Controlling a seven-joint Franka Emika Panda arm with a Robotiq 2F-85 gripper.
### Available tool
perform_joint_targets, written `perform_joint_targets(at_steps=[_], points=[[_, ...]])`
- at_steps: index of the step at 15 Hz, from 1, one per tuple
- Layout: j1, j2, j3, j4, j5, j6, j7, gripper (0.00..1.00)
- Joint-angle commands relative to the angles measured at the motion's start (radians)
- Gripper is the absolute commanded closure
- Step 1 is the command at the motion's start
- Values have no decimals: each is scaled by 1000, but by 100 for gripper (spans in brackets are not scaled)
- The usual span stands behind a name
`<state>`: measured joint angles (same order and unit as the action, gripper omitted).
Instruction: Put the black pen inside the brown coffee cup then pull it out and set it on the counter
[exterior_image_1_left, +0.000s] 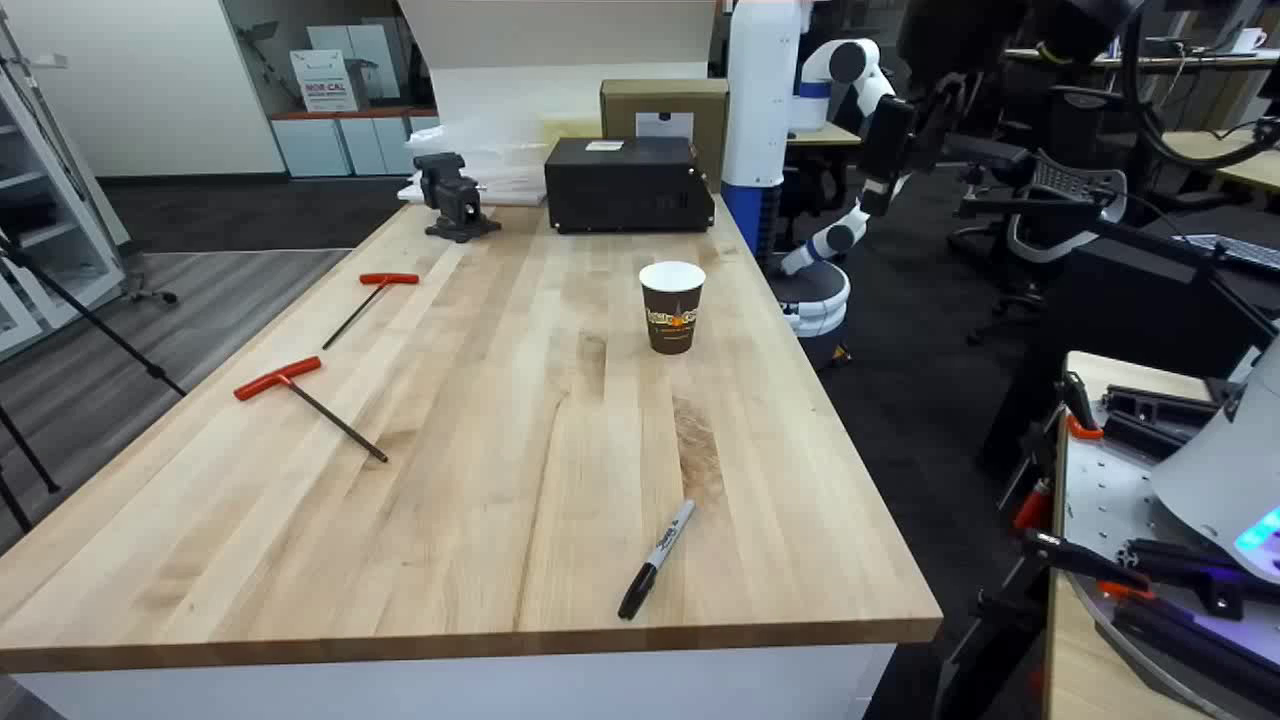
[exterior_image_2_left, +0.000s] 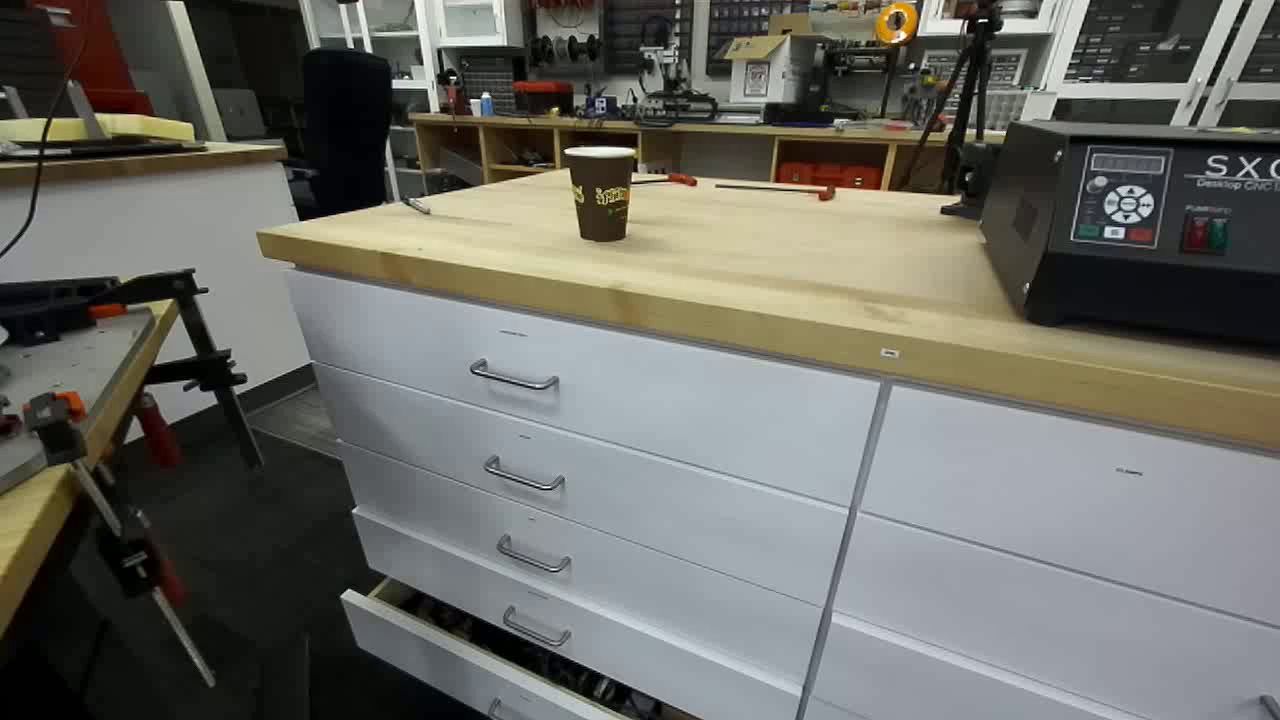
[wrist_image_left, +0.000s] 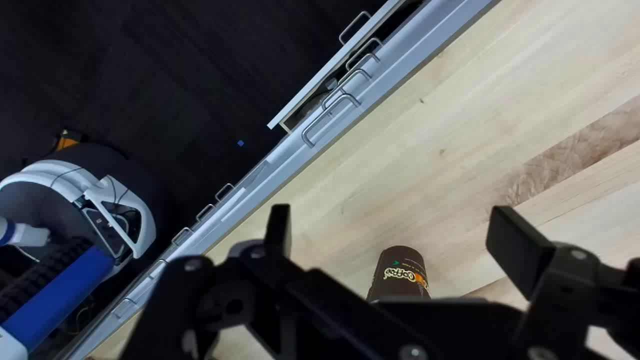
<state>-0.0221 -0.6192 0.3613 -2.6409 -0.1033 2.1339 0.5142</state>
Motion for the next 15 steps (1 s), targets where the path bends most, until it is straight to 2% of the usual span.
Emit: perform_joint_targets(at_steps=[1,7,11,15], points=[[20,4,-19,2,-14,-4,11,0],[19,17,-17,12,-15,-2,12,0],[34,152,15,108,-25,18,6,0],[112,358,44,238,-25,52,-69,0]])
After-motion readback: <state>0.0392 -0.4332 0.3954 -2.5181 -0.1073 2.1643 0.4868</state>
